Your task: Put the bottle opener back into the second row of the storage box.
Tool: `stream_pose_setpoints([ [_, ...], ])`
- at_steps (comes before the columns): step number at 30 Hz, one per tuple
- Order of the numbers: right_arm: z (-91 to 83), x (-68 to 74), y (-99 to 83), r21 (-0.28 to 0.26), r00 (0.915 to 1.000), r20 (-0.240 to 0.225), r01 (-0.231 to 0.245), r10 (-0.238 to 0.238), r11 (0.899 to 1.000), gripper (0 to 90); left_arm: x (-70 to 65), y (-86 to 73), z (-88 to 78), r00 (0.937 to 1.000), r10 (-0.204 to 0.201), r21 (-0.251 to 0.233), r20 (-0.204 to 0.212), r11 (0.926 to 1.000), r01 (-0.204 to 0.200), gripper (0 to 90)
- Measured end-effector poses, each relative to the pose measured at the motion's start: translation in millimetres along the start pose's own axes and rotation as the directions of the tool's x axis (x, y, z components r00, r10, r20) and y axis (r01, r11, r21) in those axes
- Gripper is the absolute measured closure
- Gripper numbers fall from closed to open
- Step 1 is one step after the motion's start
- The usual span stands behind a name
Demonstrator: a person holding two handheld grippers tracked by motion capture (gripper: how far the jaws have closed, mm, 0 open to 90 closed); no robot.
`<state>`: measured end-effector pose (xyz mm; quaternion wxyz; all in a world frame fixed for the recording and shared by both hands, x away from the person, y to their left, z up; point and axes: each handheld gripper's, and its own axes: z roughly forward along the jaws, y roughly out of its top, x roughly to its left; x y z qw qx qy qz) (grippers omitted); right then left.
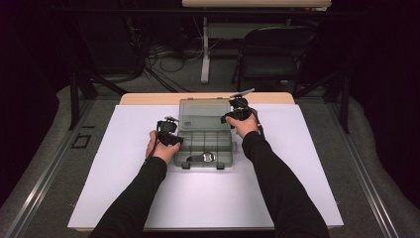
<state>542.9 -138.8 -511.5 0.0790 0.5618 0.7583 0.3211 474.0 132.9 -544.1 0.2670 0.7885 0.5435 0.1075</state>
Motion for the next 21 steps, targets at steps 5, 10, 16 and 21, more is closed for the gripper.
stream_pose_setpoints([
  [5, -5.1, 0.6, -0.1, -0.024, 0.9998, 0.008, 0.019, -0.019, 1.000, 57.6, -0.4, -0.2, -0.3, 1.0000, -0.003, 0.001, -0.005, 1.0000, 0.003, 75.3],
  [10, -6.6, -0.7, -1.0, -0.042, 0.9994, 0.021, 0.027, -0.026, 0.999, 65.9, -0.5, -0.5, -0.1, 0.9999, -0.010, -0.004, -0.007, 0.9999, 0.010, 75.7],
  [16, -8.1, -4.6, -2.9, -0.058, 0.9992, 0.018, 0.036, -0.035, 0.998, 72.1, -0.8, -0.3, -0.3, 0.9999, -0.012, -0.001, -0.008, 0.9999, 0.012, 75.9],
  [21, -11.4, -8.3, -3.4, -0.067, 0.9993, 0.006, 0.038, -0.038, 0.997, 78.5, -0.8, -0.4, -0.1, 0.9999, -0.015, -0.003, -0.007, 0.9999, 0.015, 76.1],
])
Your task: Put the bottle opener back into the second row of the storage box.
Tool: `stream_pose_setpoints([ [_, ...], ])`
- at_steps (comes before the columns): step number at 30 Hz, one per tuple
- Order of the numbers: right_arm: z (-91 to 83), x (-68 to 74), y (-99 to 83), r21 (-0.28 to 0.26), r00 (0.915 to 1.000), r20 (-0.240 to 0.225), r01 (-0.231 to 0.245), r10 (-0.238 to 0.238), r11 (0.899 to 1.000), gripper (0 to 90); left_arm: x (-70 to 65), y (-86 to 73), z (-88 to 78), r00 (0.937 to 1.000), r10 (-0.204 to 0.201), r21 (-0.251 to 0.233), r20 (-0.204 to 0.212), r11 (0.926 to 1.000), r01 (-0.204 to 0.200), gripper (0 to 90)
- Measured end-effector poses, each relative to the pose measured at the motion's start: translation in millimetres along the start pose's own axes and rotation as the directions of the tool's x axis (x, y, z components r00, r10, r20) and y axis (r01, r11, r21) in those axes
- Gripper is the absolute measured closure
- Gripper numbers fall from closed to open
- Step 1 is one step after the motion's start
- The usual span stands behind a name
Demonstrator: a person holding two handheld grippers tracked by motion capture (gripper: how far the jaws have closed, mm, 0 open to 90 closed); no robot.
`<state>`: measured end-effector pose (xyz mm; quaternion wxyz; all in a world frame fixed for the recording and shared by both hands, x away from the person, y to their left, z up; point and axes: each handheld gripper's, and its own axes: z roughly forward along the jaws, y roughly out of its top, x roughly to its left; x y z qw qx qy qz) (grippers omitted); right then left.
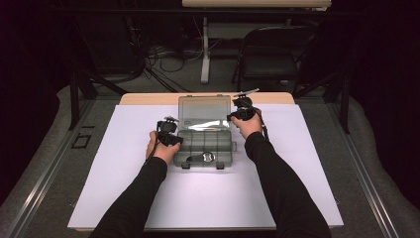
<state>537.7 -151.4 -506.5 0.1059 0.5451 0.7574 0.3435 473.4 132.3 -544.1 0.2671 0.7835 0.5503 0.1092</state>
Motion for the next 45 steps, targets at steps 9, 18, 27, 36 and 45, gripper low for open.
stream_pose_setpoints([
  [9, -2.7, -3.3, -2.4, -0.010, 0.9998, -0.014, 0.016, -0.016, 1.000, 82.2, -1.1, 0.1, 0.0, 1.0000, 0.003, 0.001, -0.007, 1.0000, -0.003, 76.1],
  [18, -2.5, -5.1, -3.2, -0.021, 0.9986, -0.023, 0.048, -0.048, 0.999, 81.8, 0.4, 0.1, 0.2, 0.9999, -0.008, -0.002, 0.006, 1.0000, 0.008, 75.6],
  [27, -3.4, -5.2, -6.0, -0.059, 0.9908, -0.025, 0.131, -0.133, 0.990, 81.0, 5.5, 1.9, -1.8, 0.9981, -0.007, 0.004, 0.061, 1.0000, 0.006, 68.8],
  [36, -5.3, -4.3, -12.8, -0.114, 0.9860, -0.018, 0.163, -0.166, 0.980, 81.1, 8.8, 3.0, -19.2, 0.9968, -0.016, -0.040, 0.078, 0.9990, 0.019, 72.2],
  [45, -8.6, -2.4, -21.7, -0.178, 0.9796, -0.007, 0.197, -0.201, 0.964, 81.2, 10.3, 2.5, -23.0, 0.9957, -0.013, -0.055, 0.091, 0.9983, 0.018, 76.0],
])
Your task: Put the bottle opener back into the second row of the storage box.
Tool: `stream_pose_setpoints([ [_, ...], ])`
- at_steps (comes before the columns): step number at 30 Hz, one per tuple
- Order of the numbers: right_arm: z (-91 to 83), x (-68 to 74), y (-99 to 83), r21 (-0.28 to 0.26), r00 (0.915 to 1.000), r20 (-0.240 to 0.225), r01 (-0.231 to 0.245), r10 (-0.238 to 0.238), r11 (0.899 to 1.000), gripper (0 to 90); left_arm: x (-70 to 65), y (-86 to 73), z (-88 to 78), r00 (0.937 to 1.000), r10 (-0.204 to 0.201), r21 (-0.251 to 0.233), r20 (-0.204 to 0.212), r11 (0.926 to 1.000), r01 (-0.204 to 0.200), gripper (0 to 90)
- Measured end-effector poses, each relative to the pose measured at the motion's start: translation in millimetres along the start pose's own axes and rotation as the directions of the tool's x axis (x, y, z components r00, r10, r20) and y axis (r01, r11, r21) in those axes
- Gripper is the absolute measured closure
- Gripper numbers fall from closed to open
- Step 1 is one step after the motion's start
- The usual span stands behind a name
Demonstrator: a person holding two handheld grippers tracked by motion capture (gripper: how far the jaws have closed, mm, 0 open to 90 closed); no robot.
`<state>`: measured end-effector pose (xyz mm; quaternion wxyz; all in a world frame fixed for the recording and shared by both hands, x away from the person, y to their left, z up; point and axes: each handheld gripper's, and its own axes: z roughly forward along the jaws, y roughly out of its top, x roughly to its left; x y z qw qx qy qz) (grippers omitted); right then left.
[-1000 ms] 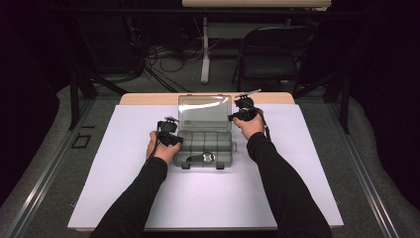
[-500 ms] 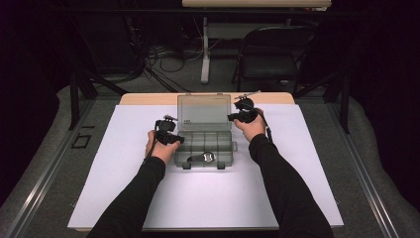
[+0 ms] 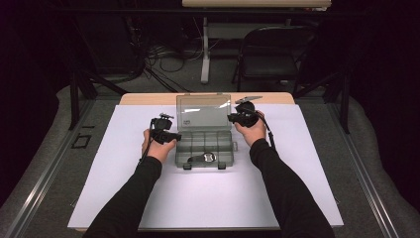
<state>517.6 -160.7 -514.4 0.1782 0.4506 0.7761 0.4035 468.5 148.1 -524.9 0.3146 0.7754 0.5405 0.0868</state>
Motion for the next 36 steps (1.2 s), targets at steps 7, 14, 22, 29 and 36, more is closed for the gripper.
stream_pose_setpoints([
  [7, -6.8, -2.1, -8.1, -0.044, 0.9996, -0.023, 0.016, -0.017, 0.999, 81.0, -1.6, 0.0, 0.4, 0.9999, 0.009, -0.016, -0.006, 0.9998, -0.009, 78.2],
  [14, -13.5, 1.0, -9.5, -0.043, 0.9972, -0.020, 0.072, -0.073, 0.996, 80.5, -2.4, -0.2, 1.0, 1.0000, -0.004, -0.021, -0.006, 0.9998, 0.004, 78.6],
  [22, -19.1, 3.7, -11.0, -0.053, 0.9885, -0.020, 0.148, -0.150, 0.988, 80.3, -2.0, -0.3, 0.8, 0.9999, -0.010, -0.021, -0.005, 0.9997, 0.010, 78.8],
  [29, -24.6, 6.1, -17.0, -0.092, 0.9790, -0.018, 0.200, -0.203, 0.975, 80.5, -1.4, -0.3, 0.9, 0.9999, -0.015, -0.023, 0.002, 0.9996, 0.015, 78.6],
  [36, -26.8, 5.6, -19.4, -0.107, 0.9742, -0.028, 0.220, -0.224, 0.970, 80.6, -0.4, -0.5, 0.0, 0.9999, -0.016, -0.023, 0.002, 0.9996, 0.016, 72.8],
])
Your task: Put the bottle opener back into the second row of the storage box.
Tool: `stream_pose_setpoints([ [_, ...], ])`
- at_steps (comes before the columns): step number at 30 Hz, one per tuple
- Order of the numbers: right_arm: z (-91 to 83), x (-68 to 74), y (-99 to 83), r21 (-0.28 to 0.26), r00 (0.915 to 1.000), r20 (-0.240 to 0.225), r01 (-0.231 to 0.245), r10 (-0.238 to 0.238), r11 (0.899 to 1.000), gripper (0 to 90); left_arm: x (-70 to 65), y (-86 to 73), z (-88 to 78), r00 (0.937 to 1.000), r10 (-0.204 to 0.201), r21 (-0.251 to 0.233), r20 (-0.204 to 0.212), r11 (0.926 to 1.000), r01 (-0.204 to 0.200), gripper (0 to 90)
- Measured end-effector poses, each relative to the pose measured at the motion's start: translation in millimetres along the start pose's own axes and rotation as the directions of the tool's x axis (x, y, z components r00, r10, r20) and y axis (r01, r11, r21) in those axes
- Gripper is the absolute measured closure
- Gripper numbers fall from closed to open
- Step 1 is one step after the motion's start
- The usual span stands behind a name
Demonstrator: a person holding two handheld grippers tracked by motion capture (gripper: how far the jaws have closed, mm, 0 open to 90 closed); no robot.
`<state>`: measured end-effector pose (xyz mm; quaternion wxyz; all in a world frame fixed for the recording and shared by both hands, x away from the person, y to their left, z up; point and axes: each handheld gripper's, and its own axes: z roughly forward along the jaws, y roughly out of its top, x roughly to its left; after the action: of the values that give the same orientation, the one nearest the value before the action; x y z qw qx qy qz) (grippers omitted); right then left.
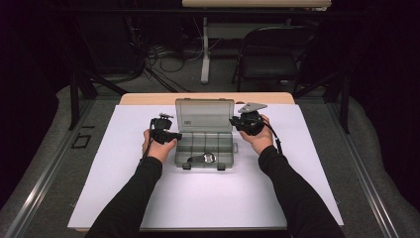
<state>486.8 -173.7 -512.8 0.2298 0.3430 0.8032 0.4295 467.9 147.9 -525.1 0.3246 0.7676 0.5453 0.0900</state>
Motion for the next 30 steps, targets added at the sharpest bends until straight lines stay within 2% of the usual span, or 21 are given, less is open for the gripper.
stream_pose_setpoints([
  [2, -0.5, 0.3, -0.5, -0.004, 1.0000, -0.002, 0.000, 0.000, 1.000, 80.6, 1.4, -0.1, -0.2, 1.0000, -0.002, -0.004, 0.005, 1.0000, 0.002, 67.7],
  [9, -1.8, 1.2, -1.7, -0.012, 0.9998, -0.002, 0.021, -0.021, 1.000, 80.6, 6.2, -0.1, -2.6, 0.9998, 0.000, -0.026, 0.022, 0.9997, 0.001, 58.8],
  [17, -4.8, 2.8, -4.1, -0.025, 0.9985, -0.005, 0.054, -0.054, 0.998, 80.7, 5.6, 0.9, -11.2, 0.9987, 0.008, -0.043, 0.050, 0.9991, -0.006, 56.4],
  [23, -6.3, 3.1, -5.0, -0.033, 0.9967, -0.009, 0.081, -0.081, 0.996, 80.5, 8.0, 0.8, -25.1, 0.9975, 0.017, -0.046, 0.069, 0.9989, -0.014, 56.4],
  [27, -6.8, 3.1, -5.2, -0.034, 0.9959, -0.009, 0.090, -0.090, 0.995, 80.5, 9.6, 1.6, -36.6, 0.9968, 0.023, -0.066, 0.077, 0.9976, -0.018, 56.5],
  [30, -7.3, 3.7, -5.5, -0.035, 0.9954, -0.009, 0.094, -0.095, 0.995, 80.5, 10.0, 3.2, -45.1, 0.9972, 0.033, -0.078, 0.067, 0.9966, -0.028, 57.6],
])
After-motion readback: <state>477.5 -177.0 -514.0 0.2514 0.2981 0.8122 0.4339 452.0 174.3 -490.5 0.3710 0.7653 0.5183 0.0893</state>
